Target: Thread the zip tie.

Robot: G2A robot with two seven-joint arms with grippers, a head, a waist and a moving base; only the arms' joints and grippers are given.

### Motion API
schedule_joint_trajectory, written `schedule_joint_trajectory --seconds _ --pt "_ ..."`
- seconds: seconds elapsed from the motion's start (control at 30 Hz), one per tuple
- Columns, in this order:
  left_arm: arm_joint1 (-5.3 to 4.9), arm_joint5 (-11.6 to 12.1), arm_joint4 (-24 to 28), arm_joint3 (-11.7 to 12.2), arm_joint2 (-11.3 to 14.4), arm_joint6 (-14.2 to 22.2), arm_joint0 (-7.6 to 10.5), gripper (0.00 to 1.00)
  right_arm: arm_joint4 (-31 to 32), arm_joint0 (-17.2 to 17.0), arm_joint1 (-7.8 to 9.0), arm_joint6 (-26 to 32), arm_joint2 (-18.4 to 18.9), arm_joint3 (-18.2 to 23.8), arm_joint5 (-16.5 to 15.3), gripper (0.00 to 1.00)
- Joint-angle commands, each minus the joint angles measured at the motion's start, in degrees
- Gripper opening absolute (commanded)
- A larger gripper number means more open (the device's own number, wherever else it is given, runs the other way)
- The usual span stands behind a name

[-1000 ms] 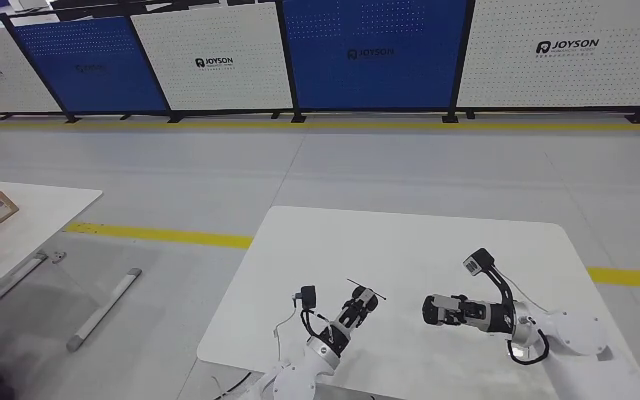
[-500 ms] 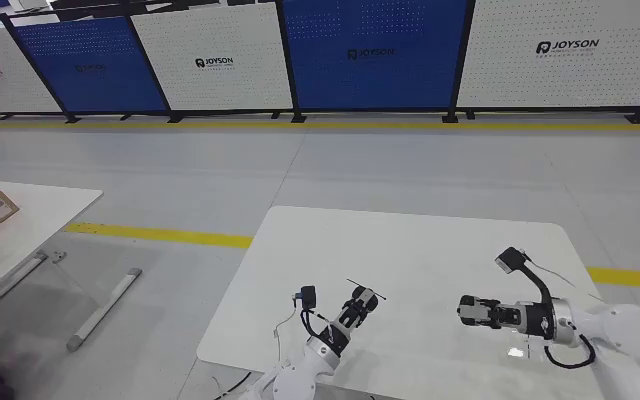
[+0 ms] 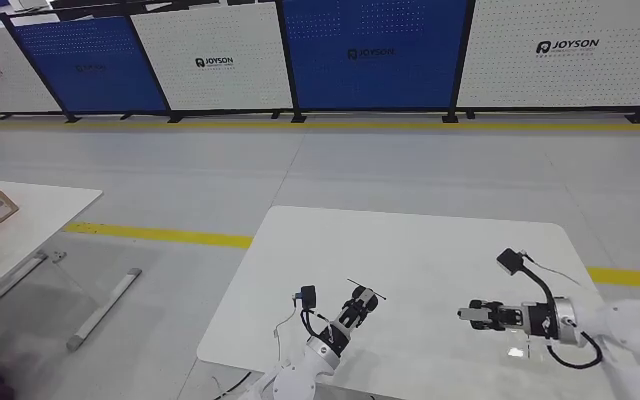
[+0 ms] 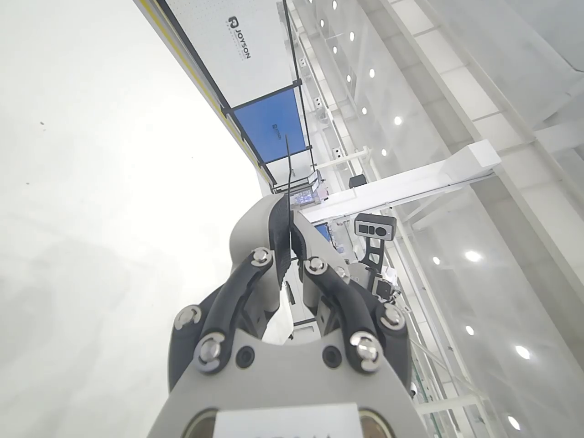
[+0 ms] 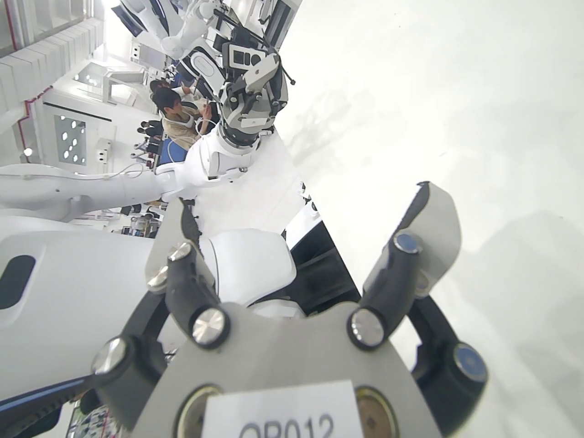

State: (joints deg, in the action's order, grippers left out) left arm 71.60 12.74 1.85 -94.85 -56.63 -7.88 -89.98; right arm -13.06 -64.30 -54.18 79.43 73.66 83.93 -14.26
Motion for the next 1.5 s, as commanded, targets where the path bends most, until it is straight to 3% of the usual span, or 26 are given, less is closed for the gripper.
schedule_joint_trajectory --seconds 0.0,0.1,0.27,0.37,0.73,0.83,1.03,1.17,1.27,1.47 --pt "0.00 0.0 0.0 0.0 0.0 0.0 0.00 0.00 -3.6 -0.2 0.74 0.2 1.5 -1.1 -0.1 1.00" --pt "0.00 0.0 0.0 0.0 0.0 0.0 0.00 0.00 -3.1 -1.1 3.12 0.2 3.4 -0.2 1.2 1.00" --pt "0.00 0.0 0.0 0.0 0.0 0.0 0.00 0.00 -0.2 -2.8 7.29 0.2 6.6 1.8 6.9 1.00" --pt "0.00 0.0 0.0 0.0 0.0 0.0 0.00 0.00 4.1 -2.2 8.77 0.2 7.2 2.0 10.6 1.00" --pt "0.00 0.0 0.0 0.0 0.0 0.0 0.00 0.00 8.0 -1.3 9.08 -1.5 6.9 2.2 11.8 1.00" --pt "0.00 0.0 0.0 0.0 0.0 0.0 0.00 0.00 13.7 -1.8 9.05 -3.3 4.4 5.3 14.6 1.00" --pt "0.00 0.0 0.0 0.0 0.0 0.0 0.00 0.00 16.8 0.4 9.75 0.2 3.9 3.9 16.3 1.00" --pt "0.00 0.0 0.0 0.0 0.0 0.0 0.00 0.00 21.2 1.9 11.21 0.2 0.6 3.9 19.9 1.00" --pt "0.00 0.0 0.0 0.0 0.0 0.0 0.00 0.00 20.5 3.5 11.74 0.2 -0.7 3.8 19.2 1.00" --pt "0.00 0.0 0.0 0.0 0.0 0.0 0.00 0.00 20.5 3.5 11.74 0.2 -0.7 3.8 19.2 1.00"
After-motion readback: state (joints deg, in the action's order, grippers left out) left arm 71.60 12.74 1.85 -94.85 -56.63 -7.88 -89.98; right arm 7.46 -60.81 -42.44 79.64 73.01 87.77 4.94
